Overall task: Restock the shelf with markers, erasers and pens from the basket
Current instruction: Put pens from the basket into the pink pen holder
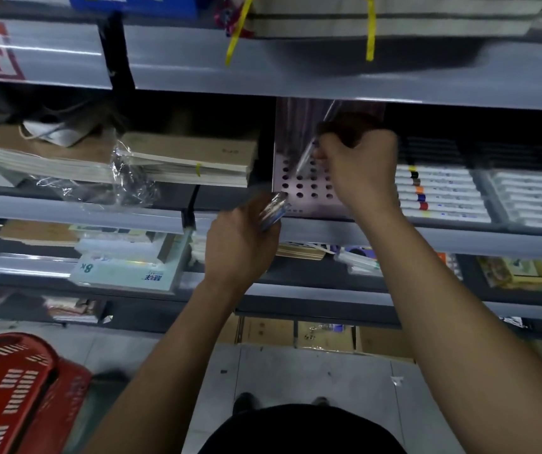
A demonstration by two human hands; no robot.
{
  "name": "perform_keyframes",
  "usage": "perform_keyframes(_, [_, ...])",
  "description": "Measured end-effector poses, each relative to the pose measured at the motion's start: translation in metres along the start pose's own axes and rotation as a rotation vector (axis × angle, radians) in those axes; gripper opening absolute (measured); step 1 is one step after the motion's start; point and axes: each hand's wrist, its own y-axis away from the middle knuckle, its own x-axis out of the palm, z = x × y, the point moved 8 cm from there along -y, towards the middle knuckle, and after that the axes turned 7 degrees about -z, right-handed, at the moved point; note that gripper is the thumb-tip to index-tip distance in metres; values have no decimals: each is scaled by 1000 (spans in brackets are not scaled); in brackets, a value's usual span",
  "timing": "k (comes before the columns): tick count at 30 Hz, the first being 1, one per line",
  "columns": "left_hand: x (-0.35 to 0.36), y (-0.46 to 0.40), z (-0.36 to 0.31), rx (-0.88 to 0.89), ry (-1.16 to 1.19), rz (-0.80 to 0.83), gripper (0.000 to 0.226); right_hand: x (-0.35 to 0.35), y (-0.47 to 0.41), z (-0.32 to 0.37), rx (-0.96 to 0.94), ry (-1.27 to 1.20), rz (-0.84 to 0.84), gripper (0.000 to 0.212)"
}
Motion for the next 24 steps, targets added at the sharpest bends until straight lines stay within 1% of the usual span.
perform_keyframes(5, [-1, 0, 3, -19, -6, 16, 30, 12, -10, -2, -35, 75, -78, 18])
perform_keyframes(9, [0, 1, 4, -21, -14, 23, 34, 21, -12, -3, -76, 161, -56, 20])
perform_keyframes(13, [1, 3, 7, -32, 0, 22, 41, 28, -12, -5, -81, 204, -16, 41])
perform_keyframes(15, [0, 4, 7, -21, -3, 17, 43, 33, -12, -4, -113, 268, 5, 43])
perform_keyframes(17, [0, 5, 8, -18, -1, 16, 44, 38, -10, 2, -170, 314, 41, 38])
perform_keyframes(19, [-1, 6, 9, -27, 12, 12, 43, 44, -8, 10, -247, 356, 83, 25])
perform_keyframes(21, [-1, 7, 10, -34, 22, 12, 42, 48, -8, 11, -272, 392, 110, 13])
perform_keyframes(24, [1, 7, 12, -50, 25, 29, 43, 53, -8, 4, -240, 448, 157, 15])
